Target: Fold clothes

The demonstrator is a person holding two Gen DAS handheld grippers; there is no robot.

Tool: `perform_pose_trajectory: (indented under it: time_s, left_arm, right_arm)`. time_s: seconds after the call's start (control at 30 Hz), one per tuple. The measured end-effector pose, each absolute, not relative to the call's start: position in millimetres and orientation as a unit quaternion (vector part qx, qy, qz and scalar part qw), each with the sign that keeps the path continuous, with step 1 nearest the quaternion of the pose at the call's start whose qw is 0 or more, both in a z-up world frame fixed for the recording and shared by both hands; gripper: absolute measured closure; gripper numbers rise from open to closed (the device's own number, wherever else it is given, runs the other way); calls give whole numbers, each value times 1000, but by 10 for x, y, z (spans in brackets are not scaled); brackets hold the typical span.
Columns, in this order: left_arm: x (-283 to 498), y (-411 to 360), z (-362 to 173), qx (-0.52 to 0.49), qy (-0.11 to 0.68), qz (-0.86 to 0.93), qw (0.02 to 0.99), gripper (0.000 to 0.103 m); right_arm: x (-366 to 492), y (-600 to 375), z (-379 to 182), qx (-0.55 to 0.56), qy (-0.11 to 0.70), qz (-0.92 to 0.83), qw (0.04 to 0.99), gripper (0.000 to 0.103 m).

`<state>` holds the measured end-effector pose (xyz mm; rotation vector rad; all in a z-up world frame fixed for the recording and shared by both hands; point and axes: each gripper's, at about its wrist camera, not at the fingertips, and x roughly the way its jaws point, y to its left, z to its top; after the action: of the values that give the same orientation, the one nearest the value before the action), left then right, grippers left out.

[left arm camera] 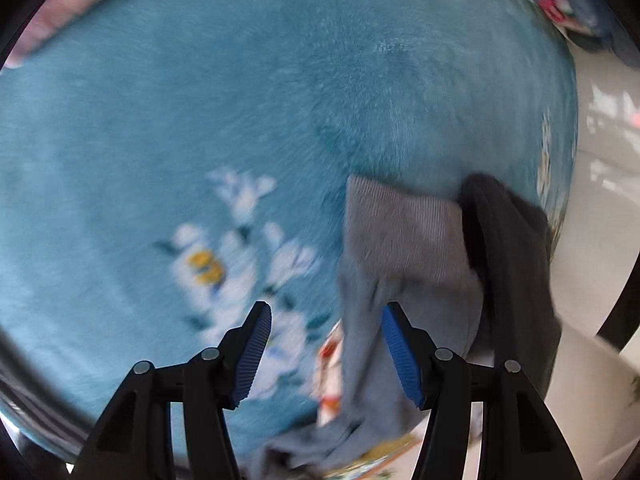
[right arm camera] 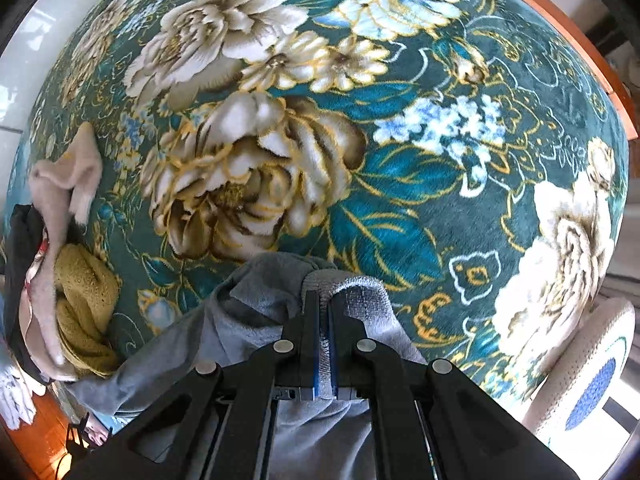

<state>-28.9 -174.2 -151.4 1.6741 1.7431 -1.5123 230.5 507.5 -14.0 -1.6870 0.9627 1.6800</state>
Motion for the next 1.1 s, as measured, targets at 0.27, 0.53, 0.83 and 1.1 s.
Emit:
perform_pose_trajectory:
  time_s: [0.27,0.53,0.83,1.1]
  left_arm:
    - [-563,-1705,-1382,564,581,-571,136,93]
    - [-192,-1965,-467,497,582,-634,112,94]
    - [1386,-2687,219,477,542,-671,169,94]
    - [2186,-2916,-363,481,595,-600,233,94]
  right_arm:
    - [2322,5113,-134,-631,368,614,299,99]
    - [2367,5106,-18,-614,389,624,285,99]
    - [2558,5038,105,-590,425,643,241,99]
    - [2539,4982,74,-607,409,638,240,99]
